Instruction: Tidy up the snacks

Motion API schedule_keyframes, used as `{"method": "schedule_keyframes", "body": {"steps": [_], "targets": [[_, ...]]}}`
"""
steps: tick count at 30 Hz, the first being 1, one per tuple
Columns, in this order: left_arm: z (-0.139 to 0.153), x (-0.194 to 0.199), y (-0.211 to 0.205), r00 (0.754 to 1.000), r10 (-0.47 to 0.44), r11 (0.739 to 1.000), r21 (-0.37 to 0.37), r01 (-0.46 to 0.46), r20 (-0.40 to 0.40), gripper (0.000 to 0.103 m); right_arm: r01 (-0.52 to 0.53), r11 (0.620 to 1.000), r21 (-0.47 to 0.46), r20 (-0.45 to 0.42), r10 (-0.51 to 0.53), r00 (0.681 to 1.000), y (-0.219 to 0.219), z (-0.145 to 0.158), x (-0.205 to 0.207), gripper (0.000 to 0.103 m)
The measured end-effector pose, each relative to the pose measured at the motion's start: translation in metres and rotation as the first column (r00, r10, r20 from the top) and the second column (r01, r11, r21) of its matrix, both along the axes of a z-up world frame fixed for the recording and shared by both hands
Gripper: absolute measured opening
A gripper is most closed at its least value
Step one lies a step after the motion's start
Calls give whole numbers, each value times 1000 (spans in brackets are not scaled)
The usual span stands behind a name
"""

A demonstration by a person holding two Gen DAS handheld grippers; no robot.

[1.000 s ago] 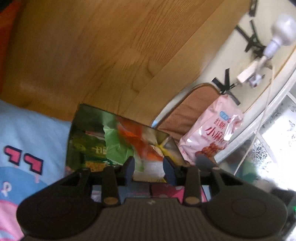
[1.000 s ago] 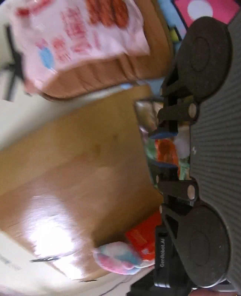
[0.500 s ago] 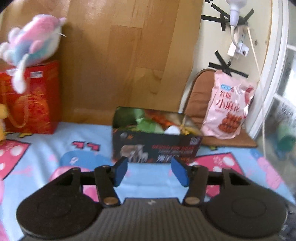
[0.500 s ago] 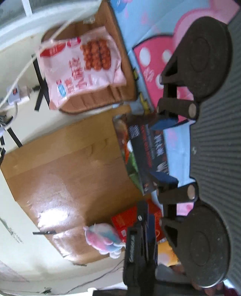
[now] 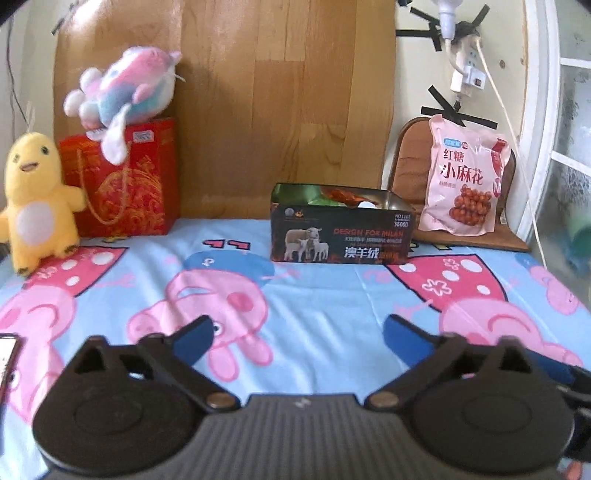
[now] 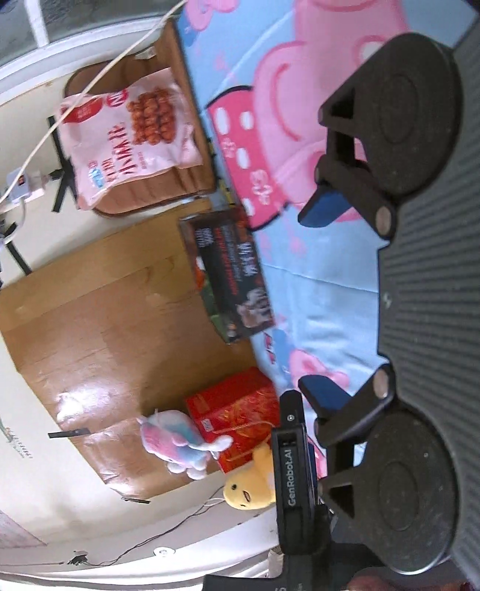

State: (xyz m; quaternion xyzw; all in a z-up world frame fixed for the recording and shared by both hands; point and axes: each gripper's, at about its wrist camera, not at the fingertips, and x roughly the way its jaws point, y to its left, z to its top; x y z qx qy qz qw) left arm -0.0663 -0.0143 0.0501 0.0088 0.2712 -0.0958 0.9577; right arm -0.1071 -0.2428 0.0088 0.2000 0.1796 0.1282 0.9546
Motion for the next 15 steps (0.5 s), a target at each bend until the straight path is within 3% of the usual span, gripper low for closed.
{"method": "schedule_keyframes", "body": {"steps": [6,15], "targets": [[3,-30,7,1000,-2,1000,3,2,27,103,-10,998,58,-46,12,999,1,4,-20,94],[9,-50,18,999,16,1000,-9,-16,52,103,2,999,46,-38,0,999,6,7,-44,96]]}}
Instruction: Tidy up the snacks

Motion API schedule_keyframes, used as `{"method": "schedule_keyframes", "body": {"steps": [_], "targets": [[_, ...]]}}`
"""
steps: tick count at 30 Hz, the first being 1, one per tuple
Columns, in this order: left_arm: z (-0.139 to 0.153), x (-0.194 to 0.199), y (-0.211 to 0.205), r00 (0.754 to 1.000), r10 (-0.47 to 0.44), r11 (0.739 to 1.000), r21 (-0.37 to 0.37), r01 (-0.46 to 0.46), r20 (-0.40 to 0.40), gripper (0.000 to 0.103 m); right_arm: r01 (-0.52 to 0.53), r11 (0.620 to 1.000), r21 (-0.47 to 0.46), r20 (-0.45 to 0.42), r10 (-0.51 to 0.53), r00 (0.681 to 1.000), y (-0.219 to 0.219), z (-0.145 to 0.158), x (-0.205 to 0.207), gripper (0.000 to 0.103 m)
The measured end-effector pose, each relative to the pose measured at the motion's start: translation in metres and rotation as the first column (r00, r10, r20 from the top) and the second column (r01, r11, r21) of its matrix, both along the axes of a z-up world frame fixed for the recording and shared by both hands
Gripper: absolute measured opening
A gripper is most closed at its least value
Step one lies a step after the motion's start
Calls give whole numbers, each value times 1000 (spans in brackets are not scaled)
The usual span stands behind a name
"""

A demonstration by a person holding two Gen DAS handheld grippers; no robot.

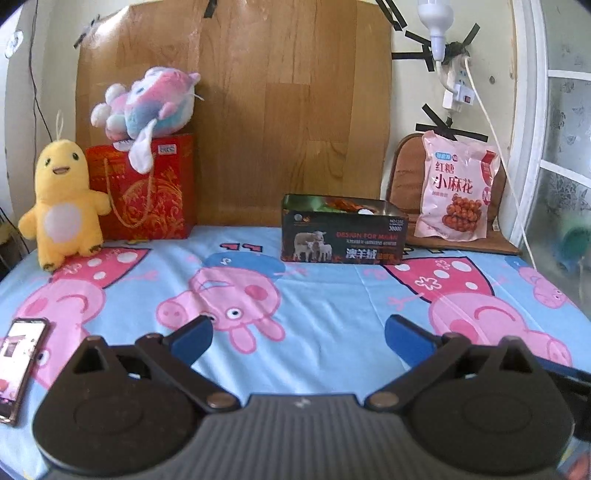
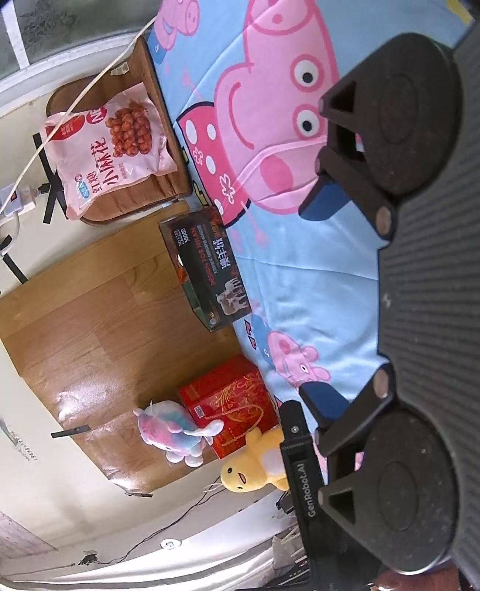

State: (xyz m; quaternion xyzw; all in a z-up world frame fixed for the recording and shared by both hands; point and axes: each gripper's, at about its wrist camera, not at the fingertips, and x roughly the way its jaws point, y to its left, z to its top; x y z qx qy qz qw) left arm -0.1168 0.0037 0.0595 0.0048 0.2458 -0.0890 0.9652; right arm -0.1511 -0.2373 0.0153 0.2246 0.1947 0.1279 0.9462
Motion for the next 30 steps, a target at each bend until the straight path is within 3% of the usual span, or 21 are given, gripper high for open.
{"method": "schedule_keyframes", "body": {"steps": [17,22,30], "targets": [[-17,12,4,997,69,997,26,-68,-26,103,25,999,-34,14,-25,1000,4,-4,6,96],[-25,16,-1,995,97,991,92,-96,-11,103,19,999,-26,-32,-20,999,3,-11,21,96],[-24,45,-7,994,100,990,108,-95,-51,103,-39,999,-27,-94,36,995,-7,-8,39,103]]}}
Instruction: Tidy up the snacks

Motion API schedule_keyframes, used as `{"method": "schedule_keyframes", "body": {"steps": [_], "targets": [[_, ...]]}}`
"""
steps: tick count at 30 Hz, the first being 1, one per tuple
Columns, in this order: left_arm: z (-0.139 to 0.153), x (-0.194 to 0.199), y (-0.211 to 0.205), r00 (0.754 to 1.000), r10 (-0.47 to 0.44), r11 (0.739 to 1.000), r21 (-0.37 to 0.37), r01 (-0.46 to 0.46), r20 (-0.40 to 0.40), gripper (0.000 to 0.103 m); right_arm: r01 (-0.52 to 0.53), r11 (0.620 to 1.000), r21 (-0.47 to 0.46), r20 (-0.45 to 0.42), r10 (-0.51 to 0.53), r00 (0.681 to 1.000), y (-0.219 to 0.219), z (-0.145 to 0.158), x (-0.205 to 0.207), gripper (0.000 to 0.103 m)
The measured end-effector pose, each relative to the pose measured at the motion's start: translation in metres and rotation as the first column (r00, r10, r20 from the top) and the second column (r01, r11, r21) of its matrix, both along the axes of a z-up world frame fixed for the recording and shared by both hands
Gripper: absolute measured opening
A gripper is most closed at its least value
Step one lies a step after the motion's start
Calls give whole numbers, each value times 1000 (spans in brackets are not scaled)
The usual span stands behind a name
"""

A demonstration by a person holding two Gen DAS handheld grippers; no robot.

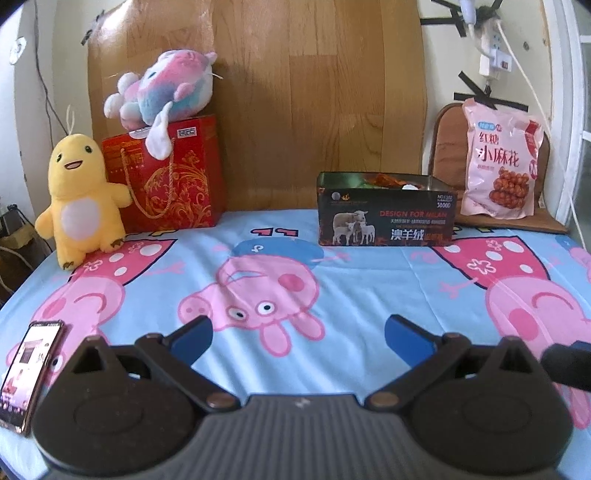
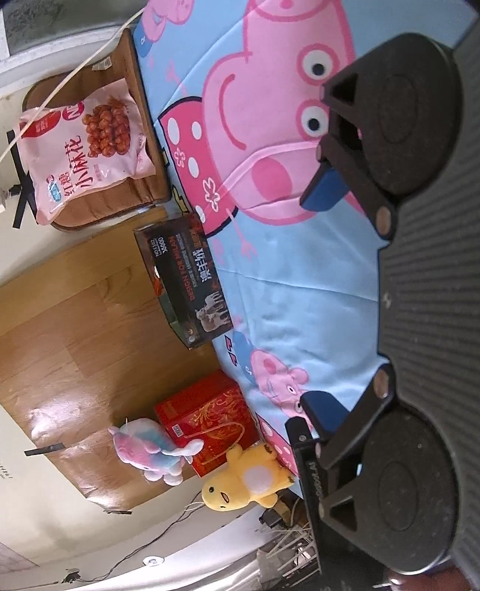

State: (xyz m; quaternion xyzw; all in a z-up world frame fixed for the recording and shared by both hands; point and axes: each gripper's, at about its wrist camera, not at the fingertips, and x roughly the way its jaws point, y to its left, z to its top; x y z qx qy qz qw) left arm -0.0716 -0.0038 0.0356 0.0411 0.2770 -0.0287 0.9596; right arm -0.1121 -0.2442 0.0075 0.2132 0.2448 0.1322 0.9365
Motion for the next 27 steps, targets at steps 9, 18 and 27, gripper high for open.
{"method": "schedule_keyframes", "body": {"steps": [9,18,27], "targets": [[7,23,-17,999,4,1000,31,-5,35,103,-53,998,-18,6,54,999,-13,5,13,103],[14,35,-42,1000,-2,997,77,1,14,103,-26,998,-55,20,27,999,-14,15,30,103],[28,40,-57,999,-23,994,108,18,43,103,-12,997,-75,20,14,1000,-14,17,41,103]]}}
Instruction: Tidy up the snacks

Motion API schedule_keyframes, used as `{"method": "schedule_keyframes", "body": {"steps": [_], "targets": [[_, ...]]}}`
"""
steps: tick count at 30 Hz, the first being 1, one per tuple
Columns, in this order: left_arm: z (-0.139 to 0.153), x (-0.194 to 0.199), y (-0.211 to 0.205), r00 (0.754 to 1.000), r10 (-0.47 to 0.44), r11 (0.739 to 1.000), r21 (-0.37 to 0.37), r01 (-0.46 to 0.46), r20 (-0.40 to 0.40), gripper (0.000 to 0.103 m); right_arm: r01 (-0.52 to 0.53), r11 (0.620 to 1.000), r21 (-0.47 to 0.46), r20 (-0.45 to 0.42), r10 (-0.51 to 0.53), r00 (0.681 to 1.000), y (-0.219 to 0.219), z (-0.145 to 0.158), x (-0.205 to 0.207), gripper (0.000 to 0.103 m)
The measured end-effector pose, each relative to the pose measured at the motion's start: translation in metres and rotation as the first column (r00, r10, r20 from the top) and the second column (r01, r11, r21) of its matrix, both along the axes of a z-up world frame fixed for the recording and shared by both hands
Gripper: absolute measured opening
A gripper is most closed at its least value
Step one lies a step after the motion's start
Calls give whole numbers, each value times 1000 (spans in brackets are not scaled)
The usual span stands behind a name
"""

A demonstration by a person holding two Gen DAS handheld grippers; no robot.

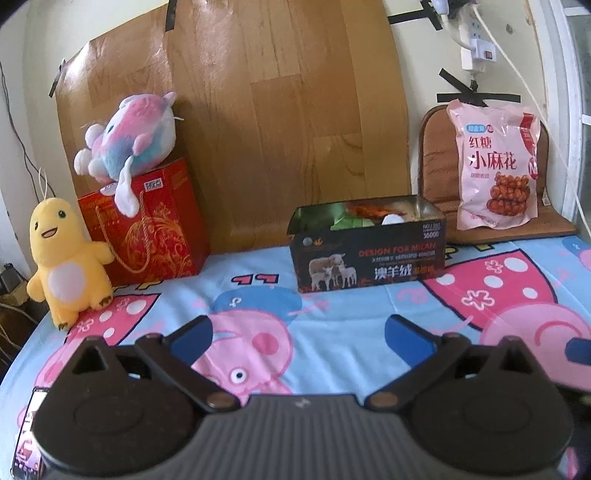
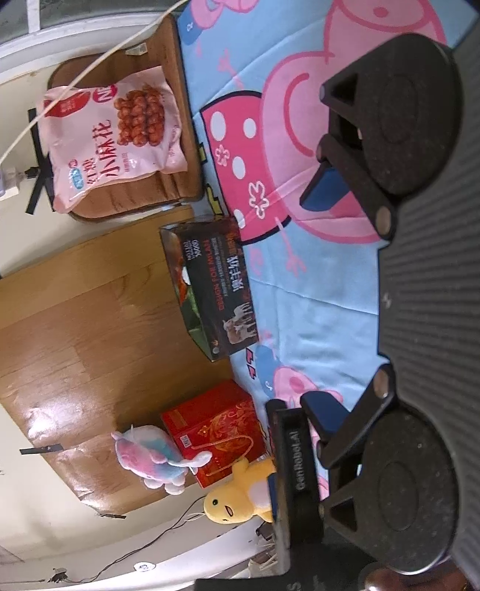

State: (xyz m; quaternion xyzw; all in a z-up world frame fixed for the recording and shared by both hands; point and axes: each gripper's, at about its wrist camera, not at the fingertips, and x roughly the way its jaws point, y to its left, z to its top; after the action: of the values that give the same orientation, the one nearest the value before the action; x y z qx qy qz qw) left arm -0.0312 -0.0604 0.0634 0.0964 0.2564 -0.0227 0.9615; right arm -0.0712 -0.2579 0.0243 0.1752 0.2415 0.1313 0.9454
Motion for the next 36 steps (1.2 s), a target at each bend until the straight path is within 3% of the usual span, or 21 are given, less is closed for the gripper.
{"method": "schedule_keyframes", "body": {"steps": [14,36], "targets": [[8,-1,4,999,33,999,-19,-32,34,103,12,1000,16,9,-12,1000,-2,6,4,103],[10,-3,6,1000,25,999,-40,-24,14,103,4,1000,19,16,-5,1000,-4,8,5,103]]}}
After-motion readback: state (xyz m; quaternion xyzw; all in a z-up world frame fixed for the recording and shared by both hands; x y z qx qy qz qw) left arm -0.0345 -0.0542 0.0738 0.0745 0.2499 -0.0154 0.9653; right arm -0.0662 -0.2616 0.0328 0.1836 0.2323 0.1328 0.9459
